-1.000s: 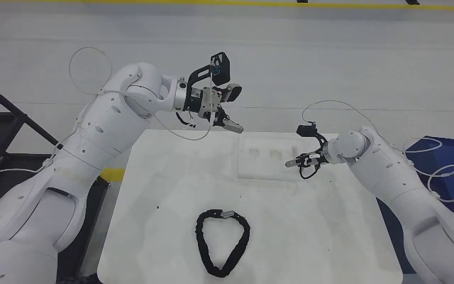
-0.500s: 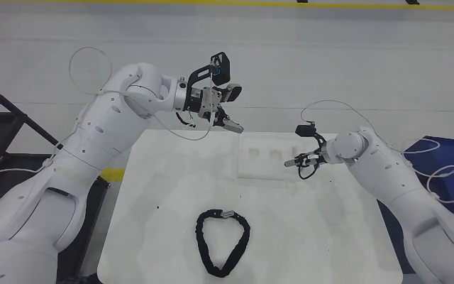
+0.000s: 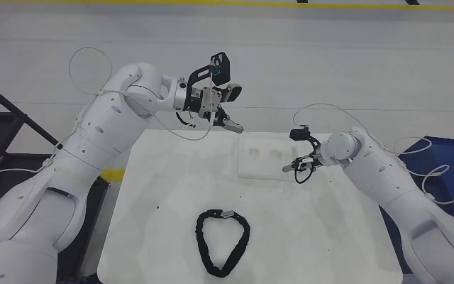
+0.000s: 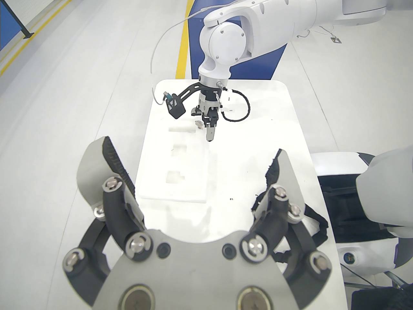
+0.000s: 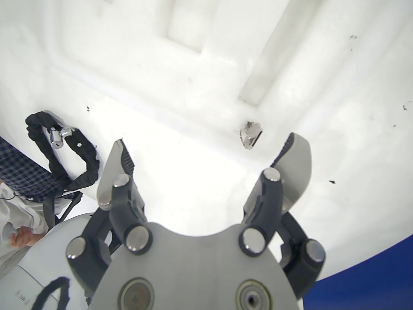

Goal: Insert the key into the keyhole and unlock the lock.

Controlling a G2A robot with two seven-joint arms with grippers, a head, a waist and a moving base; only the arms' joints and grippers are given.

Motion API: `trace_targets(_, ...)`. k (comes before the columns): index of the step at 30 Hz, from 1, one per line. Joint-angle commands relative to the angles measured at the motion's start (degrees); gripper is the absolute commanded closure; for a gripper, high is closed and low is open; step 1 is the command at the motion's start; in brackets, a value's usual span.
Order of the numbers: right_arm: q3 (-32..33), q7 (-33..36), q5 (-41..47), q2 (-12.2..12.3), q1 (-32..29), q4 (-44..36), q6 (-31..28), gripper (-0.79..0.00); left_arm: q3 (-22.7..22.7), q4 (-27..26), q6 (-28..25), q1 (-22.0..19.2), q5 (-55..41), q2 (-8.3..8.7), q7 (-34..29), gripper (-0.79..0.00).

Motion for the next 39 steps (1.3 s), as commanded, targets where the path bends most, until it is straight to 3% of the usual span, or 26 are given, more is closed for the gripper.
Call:
trace_targets(1, 0.11, -0.17, -0.31, -0.13, -0.11, 0.41, 0.10, -0.419, 0.00, 0.00, 0.00, 0.00, -0.01, 0.00, 0.00, -0.785)
trace_targets(13, 0.03, -1.75, -3.93, -1.48, -0.39, 2.90, 3.38, -0.302, 0.00, 0.00, 0.00, 0.00, -0.01, 0.00, 0.00, -0.785)
trace_targets(26, 0.15, -3.34, -6.27, -3.25, -0.48, 6.37, 4.70, -0.095, 0.00, 0.00, 0.00, 0.00, -0.01, 0.00, 0.00, -0.785)
trace_targets(30, 0.37, -4.34, -6.87, -3.70, -0.48, 7.39, 4.43, 0.000, 0.00, 0.00, 0.00, 0.00, -0.01, 0.00, 0.00, -0.785)
trace_targets(39, 1.26, -4.17, -8.70, -4.10, 0.26, 7.93, 4.36, 0.000, 0.00, 0.00, 0.00, 0.00, -0.01, 0.00, 0.00, -0.785)
